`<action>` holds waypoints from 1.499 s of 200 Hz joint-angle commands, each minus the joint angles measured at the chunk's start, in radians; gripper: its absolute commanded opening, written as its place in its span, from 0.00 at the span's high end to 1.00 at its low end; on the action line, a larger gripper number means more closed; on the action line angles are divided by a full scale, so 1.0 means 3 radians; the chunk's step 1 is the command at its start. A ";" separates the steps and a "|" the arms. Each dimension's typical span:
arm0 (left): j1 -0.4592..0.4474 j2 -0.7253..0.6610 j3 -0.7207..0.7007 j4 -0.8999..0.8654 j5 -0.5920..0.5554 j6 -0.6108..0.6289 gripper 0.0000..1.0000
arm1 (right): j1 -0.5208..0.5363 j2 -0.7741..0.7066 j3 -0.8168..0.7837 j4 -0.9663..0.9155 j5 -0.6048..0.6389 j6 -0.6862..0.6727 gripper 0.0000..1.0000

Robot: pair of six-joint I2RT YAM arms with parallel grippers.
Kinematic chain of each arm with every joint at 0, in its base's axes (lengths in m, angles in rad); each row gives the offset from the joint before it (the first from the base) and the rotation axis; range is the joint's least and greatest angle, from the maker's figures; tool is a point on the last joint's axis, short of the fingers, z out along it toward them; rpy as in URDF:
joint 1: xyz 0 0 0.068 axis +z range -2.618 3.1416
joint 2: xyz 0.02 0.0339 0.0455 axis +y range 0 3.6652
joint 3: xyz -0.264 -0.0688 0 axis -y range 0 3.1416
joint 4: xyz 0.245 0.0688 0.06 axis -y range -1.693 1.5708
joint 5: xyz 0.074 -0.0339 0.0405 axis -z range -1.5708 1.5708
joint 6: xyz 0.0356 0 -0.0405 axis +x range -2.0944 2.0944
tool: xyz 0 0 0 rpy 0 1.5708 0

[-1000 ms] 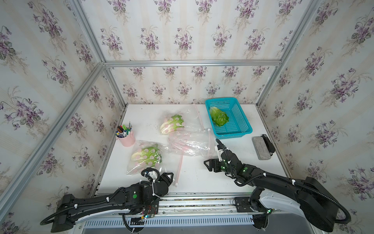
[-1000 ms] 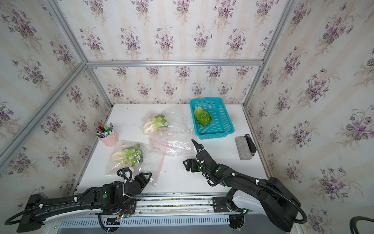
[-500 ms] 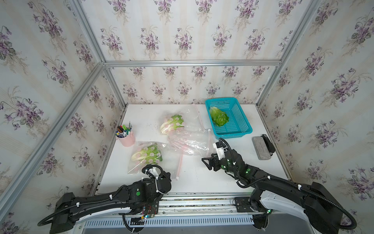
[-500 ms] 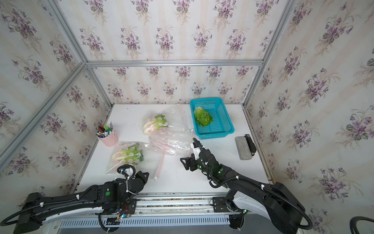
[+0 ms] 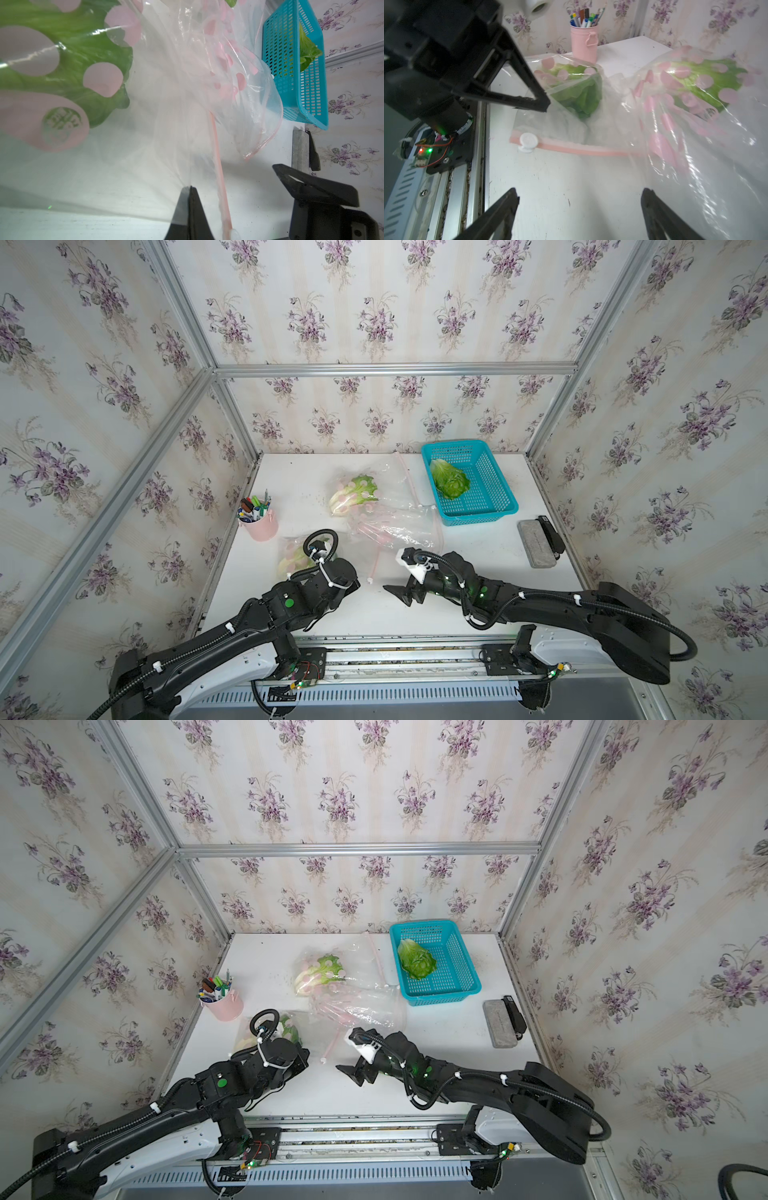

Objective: Open the zip-top bag and take out the chinese cabbages
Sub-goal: Adjust the zipper food storage bag at the center of the board.

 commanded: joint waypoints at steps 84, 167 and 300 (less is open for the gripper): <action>0.0384 -0.0388 0.0255 -0.0733 0.0537 0.0677 1.00 | 0.0359 0.0842 0.0333 0.0834 0.0414 -0.1123 0.15; 0.0400 -0.0480 0.0322 -0.0876 0.0589 0.0788 1.00 | 0.0376 0.1162 0.0653 0.0796 0.0114 -0.1015 0.80; 0.0457 -0.0260 0.1431 -0.0867 -0.0243 0.3463 0.01 | -0.0185 0.0389 0.1499 -0.1783 -0.0301 0.0030 1.00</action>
